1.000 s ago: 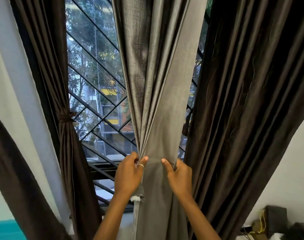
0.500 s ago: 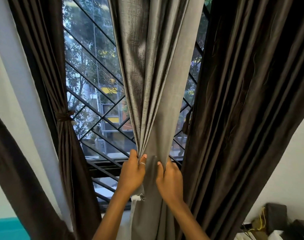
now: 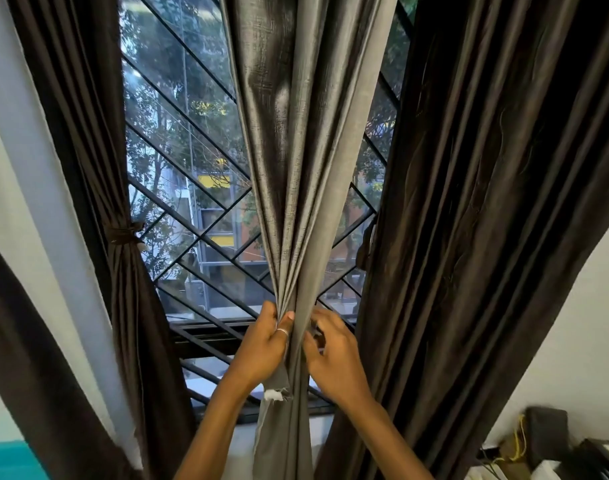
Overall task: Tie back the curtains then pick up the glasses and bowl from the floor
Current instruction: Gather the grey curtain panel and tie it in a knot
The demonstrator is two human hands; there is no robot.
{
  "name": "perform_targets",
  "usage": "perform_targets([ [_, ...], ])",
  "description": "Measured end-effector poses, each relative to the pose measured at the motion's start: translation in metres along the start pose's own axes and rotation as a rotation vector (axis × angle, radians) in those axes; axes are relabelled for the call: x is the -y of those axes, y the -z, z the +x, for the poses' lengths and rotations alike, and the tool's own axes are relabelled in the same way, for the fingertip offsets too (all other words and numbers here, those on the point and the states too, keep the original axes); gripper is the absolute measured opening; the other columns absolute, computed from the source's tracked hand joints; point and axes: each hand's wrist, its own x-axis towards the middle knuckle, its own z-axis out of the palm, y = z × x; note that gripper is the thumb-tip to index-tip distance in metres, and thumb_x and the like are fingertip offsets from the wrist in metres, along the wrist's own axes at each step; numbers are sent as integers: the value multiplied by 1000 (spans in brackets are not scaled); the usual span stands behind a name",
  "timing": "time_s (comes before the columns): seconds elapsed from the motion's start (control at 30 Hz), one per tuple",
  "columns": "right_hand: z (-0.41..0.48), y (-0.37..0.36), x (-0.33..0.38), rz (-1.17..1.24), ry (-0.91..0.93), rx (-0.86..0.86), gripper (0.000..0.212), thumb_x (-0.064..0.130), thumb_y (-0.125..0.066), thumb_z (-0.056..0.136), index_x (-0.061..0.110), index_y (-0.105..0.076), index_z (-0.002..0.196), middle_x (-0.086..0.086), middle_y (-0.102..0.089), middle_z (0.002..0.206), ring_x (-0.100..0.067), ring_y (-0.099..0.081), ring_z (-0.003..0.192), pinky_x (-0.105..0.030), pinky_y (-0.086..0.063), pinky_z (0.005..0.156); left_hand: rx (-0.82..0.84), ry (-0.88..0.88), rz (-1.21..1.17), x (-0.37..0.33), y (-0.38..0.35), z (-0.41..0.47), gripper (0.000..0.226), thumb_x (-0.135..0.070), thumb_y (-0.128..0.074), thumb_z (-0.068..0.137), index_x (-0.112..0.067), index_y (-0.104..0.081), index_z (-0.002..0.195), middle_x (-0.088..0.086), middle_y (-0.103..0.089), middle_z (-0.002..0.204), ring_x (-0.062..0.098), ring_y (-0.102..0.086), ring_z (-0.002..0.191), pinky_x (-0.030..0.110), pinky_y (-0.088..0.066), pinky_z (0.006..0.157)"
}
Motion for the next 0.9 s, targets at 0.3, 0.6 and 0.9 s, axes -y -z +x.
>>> perform_targets([
  [0.3,34,26,0,-293,-50,266,79,74,-55,73,51,-28,143,21,-47,137,-8,-41,126,-35,-34,104,175,69,-183,-4,15,-7,27,-31,-42,105,-55,-46,116,-41,-58,112,-23,-50,109,11,-42,95],
  [0.6,46,35,6,-66,-150,541,42,40,-66,90,56,-46,123,25,-64,116,11,-61,107,-16,-52,88,102,3,-143,3,17,-5,24,-31,-49,103,-37,-60,124,-12,-70,118,6,-64,112,38,-52,100],
  [0.9,47,27,7,-189,-101,408,35,61,-58,85,42,-56,114,13,-70,111,-3,-67,96,-36,-60,82,168,38,-136,12,16,-12,70,-57,-79,71,-34,-52,131,-12,-67,122,6,-64,113,30,-54,94],
])
